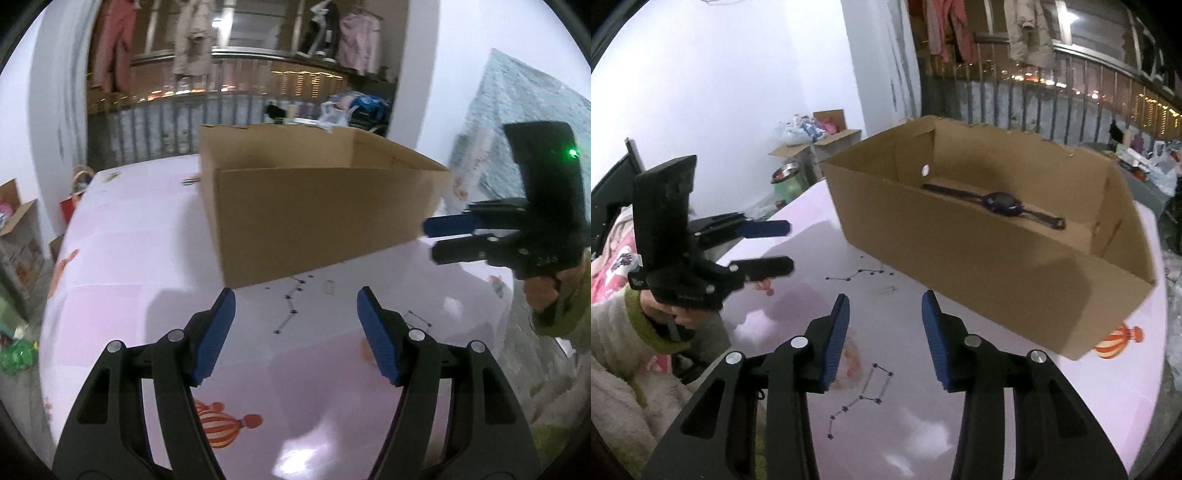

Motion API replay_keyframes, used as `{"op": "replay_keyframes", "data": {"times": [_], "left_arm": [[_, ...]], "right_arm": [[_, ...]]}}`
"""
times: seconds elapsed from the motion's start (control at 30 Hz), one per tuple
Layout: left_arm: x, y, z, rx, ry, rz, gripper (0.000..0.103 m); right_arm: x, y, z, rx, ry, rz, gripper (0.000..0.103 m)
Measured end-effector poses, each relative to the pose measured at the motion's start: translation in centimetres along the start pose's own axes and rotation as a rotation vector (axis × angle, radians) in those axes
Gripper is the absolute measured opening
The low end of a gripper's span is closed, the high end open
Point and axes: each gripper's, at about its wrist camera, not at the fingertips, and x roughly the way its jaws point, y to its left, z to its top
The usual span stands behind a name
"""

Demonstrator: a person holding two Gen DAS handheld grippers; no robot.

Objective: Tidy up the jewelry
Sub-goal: 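Move the right gripper down over the orange bead bracelet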

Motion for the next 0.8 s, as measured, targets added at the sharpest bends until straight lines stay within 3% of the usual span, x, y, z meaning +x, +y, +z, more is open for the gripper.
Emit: {"op": "replay_keyframes", "data": {"times": [0.4, 0.8], "left_arm": [[1.2, -0.9, -0.2, 0.082, 0.03, -0.083, 0.052], [2.9, -2.7, 0.5, 0.156, 0.077, -0.131, 0.035]], "right_arm": [[2.3, 2.2, -3.6, -0.024, 0.13, 0.06, 0.021], [4.4, 3.1, -4.0, -0.131, 0.182, 0.007, 0.01]]}}
